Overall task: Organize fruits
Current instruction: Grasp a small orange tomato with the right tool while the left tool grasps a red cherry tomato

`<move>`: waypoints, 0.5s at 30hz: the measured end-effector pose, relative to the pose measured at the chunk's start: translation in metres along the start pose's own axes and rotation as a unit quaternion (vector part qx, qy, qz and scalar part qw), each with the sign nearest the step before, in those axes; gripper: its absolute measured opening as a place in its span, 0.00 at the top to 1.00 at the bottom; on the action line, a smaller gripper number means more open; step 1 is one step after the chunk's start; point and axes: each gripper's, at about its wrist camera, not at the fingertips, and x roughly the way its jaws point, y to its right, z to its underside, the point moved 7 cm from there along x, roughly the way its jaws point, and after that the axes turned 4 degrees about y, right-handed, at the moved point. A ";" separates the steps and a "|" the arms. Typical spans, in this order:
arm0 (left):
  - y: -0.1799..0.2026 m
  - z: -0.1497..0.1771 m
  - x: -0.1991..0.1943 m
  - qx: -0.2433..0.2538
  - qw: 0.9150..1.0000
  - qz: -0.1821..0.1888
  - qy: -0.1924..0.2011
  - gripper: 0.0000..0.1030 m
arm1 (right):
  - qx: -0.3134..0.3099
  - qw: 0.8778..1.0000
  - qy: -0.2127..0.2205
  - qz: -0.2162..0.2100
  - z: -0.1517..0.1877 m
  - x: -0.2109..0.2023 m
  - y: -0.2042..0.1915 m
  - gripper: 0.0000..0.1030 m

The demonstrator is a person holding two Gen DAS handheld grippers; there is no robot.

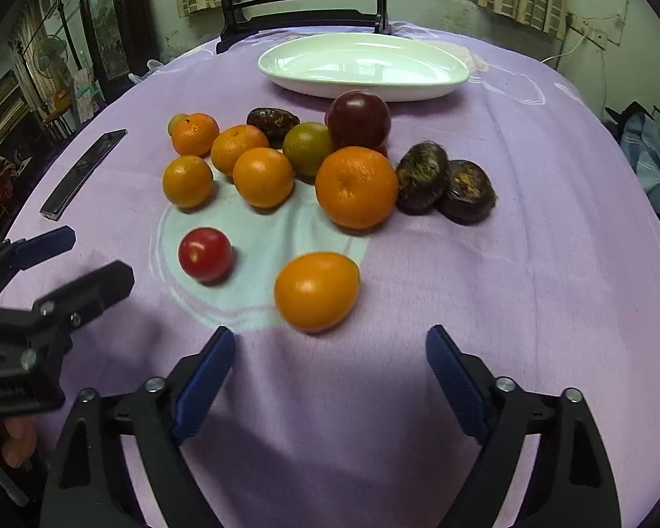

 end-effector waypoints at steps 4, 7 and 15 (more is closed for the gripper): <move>0.002 -0.002 0.004 0.004 1.000 0.000 -0.002 0.04 | -0.002 1.000 -0.005 -0.008 -0.006 0.008 0.000 0.27; 0.005 -0.003 0.008 0.008 1.000 0.003 -0.008 0.04 | -0.004 1.000 0.005 -0.006 -0.011 0.008 0.001 0.49; 0.012 -0.004 0.010 0.010 1.000 0.001 -0.016 0.04 | 0.024 0.998 0.028 -0.049 -0.010 -0.003 0.009 0.62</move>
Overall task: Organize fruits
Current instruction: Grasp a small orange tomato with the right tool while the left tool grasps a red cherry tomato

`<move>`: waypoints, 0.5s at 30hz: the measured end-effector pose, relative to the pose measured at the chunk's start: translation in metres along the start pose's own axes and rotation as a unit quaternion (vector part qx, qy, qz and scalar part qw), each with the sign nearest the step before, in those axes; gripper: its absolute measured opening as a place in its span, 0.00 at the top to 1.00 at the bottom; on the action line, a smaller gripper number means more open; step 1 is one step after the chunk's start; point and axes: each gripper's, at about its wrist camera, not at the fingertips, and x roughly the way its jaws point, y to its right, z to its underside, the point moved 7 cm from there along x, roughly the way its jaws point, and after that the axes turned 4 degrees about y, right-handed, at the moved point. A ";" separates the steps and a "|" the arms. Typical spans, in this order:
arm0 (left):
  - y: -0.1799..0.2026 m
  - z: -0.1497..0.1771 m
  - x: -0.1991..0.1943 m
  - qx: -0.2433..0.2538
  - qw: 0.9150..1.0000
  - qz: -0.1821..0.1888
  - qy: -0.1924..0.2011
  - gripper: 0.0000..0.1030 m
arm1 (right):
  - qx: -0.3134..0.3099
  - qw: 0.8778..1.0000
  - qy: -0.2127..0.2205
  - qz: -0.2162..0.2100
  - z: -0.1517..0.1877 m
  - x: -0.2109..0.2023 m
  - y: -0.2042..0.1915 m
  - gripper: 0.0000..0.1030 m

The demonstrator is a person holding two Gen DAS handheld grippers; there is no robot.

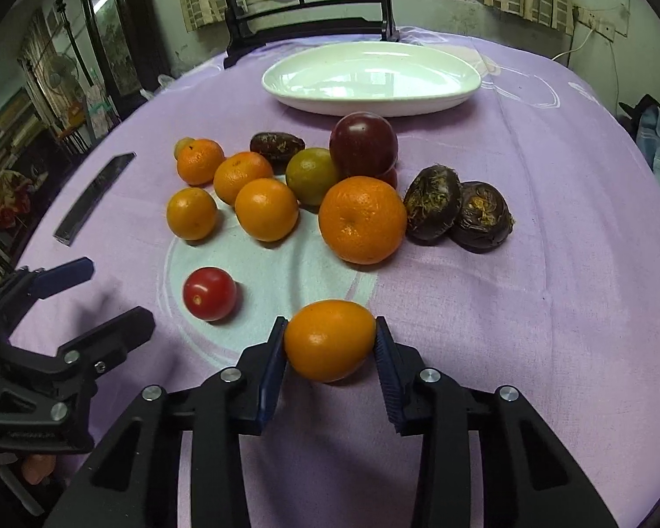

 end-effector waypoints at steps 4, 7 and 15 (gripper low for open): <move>0.013 -0.001 0.005 0.005 1.000 0.012 -0.011 0.04 | 0.001 1.000 0.019 0.006 0.007 -0.015 0.008 0.62; 0.022 -0.001 0.015 0.002 1.000 0.019 -0.025 0.04 | 0.008 1.000 0.025 0.005 0.011 -0.020 0.015 0.62; 0.040 -0.003 0.037 0.004 0.998 -0.001 -0.055 0.29 | 0.025 0.999 0.035 0.005 0.019 -0.028 0.031 0.62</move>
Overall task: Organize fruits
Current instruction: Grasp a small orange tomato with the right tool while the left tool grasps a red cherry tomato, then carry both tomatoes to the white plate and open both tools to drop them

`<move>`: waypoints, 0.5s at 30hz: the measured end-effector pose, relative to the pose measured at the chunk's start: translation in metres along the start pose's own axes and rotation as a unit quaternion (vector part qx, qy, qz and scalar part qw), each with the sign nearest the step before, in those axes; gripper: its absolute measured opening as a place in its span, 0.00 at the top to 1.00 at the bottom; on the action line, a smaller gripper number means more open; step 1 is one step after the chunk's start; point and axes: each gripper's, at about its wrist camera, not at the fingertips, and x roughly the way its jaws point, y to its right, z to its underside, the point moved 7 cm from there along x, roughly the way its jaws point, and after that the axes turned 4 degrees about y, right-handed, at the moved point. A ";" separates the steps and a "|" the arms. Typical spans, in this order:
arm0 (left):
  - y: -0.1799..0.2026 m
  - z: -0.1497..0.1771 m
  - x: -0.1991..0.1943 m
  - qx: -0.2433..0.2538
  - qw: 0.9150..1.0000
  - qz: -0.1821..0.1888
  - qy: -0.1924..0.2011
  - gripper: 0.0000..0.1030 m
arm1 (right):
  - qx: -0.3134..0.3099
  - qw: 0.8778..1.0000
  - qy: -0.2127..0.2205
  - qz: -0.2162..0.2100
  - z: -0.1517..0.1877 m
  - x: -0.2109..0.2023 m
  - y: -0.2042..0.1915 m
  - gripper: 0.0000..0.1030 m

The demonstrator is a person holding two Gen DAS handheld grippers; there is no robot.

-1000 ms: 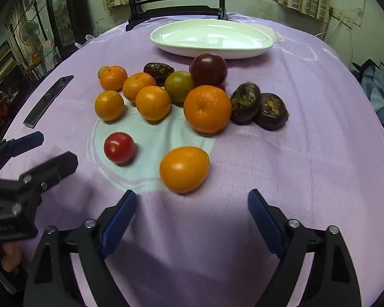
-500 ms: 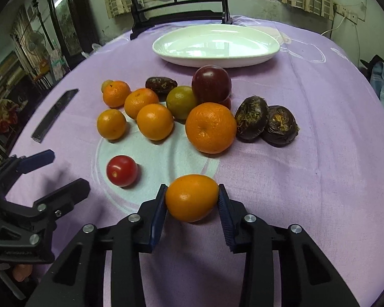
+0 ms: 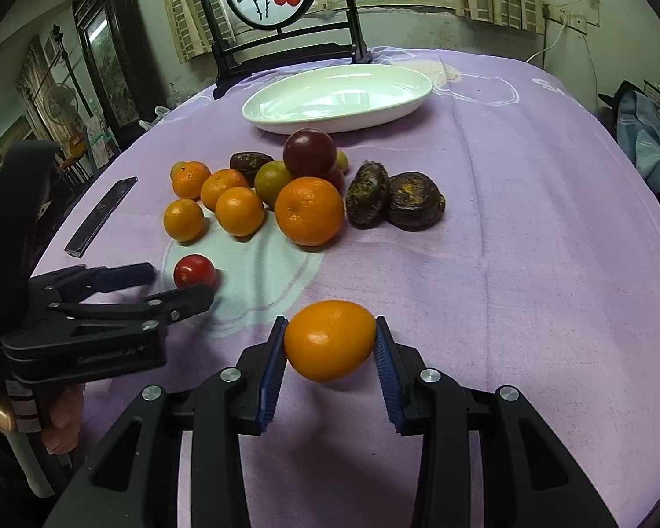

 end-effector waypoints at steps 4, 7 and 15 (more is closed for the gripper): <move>0.010 -0.002 -0.002 0.014 1.000 -0.007 0.004 0.47 | 0.000 1.000 0.001 -0.001 0.003 -0.001 0.001 0.62; 0.017 -0.004 -0.003 0.029 0.999 0.003 0.015 0.70 | -0.001 1.000 0.000 -0.002 0.004 -0.001 0.000 0.62; 0.007 -0.002 -0.023 0.016 0.999 0.033 0.026 0.73 | -0.004 1.000 0.004 -0.004 0.000 -0.003 -0.001 0.62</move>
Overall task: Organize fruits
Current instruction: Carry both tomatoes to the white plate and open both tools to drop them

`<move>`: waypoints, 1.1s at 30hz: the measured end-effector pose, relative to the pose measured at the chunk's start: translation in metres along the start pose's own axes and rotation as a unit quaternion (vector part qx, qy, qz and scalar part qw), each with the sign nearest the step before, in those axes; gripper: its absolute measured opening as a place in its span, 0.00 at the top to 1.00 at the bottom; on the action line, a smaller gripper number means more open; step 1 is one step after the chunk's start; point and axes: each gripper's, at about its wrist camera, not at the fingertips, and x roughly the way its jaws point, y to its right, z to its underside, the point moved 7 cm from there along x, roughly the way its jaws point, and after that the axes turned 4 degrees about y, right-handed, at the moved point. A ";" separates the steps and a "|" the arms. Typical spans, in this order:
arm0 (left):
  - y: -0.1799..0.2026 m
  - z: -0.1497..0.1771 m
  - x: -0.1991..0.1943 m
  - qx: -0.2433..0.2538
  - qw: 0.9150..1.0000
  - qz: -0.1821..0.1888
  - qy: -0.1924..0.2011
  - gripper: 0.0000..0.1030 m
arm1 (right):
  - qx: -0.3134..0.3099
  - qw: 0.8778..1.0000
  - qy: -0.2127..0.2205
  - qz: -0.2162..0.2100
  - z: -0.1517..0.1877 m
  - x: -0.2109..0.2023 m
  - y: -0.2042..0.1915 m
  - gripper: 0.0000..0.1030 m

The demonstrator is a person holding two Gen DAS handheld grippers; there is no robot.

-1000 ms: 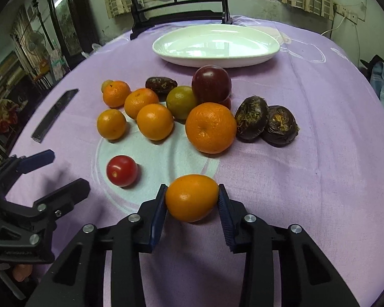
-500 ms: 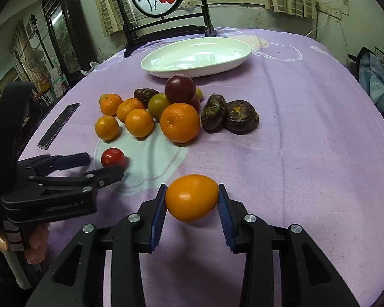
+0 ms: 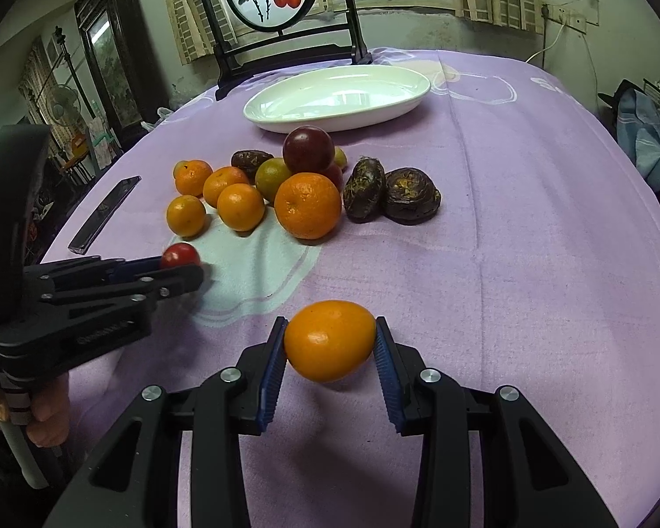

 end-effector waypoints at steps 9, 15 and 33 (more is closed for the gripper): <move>-0.028 -0.074 -0.016 0.016 0.999 0.003 0.033 0.73 | -0.059 0.996 0.060 -0.016 -0.074 -0.016 -0.018 0.62; -0.047 -0.163 0.026 0.022 0.998 -0.037 0.049 0.73 | -0.086 0.993 0.079 0.003 -0.150 0.027 -0.025 0.62; -0.057 -0.209 0.122 -0.021 0.999 -0.043 -0.001 0.34 | -0.051 0.998 -0.013 0.036 -0.186 0.143 0.003 0.45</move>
